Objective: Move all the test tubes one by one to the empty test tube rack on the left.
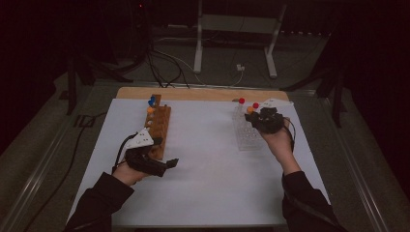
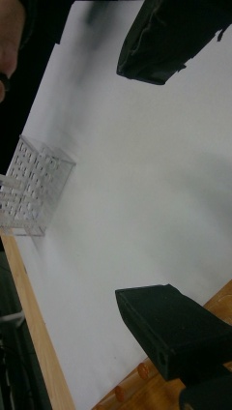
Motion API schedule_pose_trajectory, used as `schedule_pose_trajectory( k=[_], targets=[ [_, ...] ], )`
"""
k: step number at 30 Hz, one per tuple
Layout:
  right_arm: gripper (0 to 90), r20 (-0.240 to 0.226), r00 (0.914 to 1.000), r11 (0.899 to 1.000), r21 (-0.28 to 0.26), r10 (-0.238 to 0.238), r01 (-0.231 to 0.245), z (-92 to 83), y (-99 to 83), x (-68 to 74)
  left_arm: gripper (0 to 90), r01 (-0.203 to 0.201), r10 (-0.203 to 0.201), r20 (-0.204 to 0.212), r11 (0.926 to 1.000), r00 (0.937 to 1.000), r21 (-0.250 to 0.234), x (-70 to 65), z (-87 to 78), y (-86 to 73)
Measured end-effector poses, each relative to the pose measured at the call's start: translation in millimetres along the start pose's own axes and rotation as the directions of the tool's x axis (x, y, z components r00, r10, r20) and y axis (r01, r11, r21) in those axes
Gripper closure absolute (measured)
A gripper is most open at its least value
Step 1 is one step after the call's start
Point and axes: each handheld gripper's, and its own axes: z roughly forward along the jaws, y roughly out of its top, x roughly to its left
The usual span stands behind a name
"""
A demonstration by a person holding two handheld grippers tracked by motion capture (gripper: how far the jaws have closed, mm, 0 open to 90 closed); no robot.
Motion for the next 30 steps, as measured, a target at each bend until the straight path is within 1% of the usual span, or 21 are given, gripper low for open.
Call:
schedule_pose_trajectory(
  k=[3,6,9,14,19,23,27,30],
  targets=[
    [74.5,0.000,0.9999,1.000,-0.018,-0.017,0.017,-8.2,7.2,2.3,1.4,-0.003,0.003,0.005,1.0000,1.0000,-0.003,-0.9,0.0,3.0],
    [74.4,-0.017,0.9992,0.999,-0.027,-0.035,0.035,-14.4,12.4,7.8,1.5,-0.006,0.006,0.014,1.0000,0.9999,-0.006,-2.7,0.0,6.7],
    [74.5,-0.045,0.9978,0.998,-0.030,-0.050,0.048,-17.4,14.0,16.3,1.5,-0.015,0.015,0.020,0.9999,0.9997,-0.007,-4.8,0.7,10.2],
    [74.4,-0.101,0.9922,0.997,-0.029,-0.073,0.071,-18.8,10.7,33.6,1.5,-0.024,0.025,0.036,0.9996,0.9990,-0.012,-8.4,2.7,16.0],
    [74.4,-0.150,0.9832,0.995,-0.015,-0.104,0.103,-17.9,2.3,53.2,1.5,-0.035,0.036,0.053,0.9992,0.9980,-0.020,-14.0,5.5,21.4],
    [74.4,-0.185,0.9740,0.991,-0.006,-0.131,0.132,-18.4,-4.0,68.5,1.5,-0.042,0.044,0.071,0.9987,0.9965,-0.028,-18.5,8.4,25.6],
    [74.5,-0.226,0.9624,0.988,-0.002,-0.150,0.154,-20.3,-10.6,84.9,1.5,-0.052,0.054,0.083,0.9981,0.9951,-0.033,-23.5,12.3,30.3],
    [74.5,-0.258,0.9533,0.987,-0.004,-0.157,0.161,-21.1,-15.8,96.6,2.1,-0.066,0.070,0.101,0.9972,0.9925,-0.034,-28.1,16.4,32.7]
  ],
)
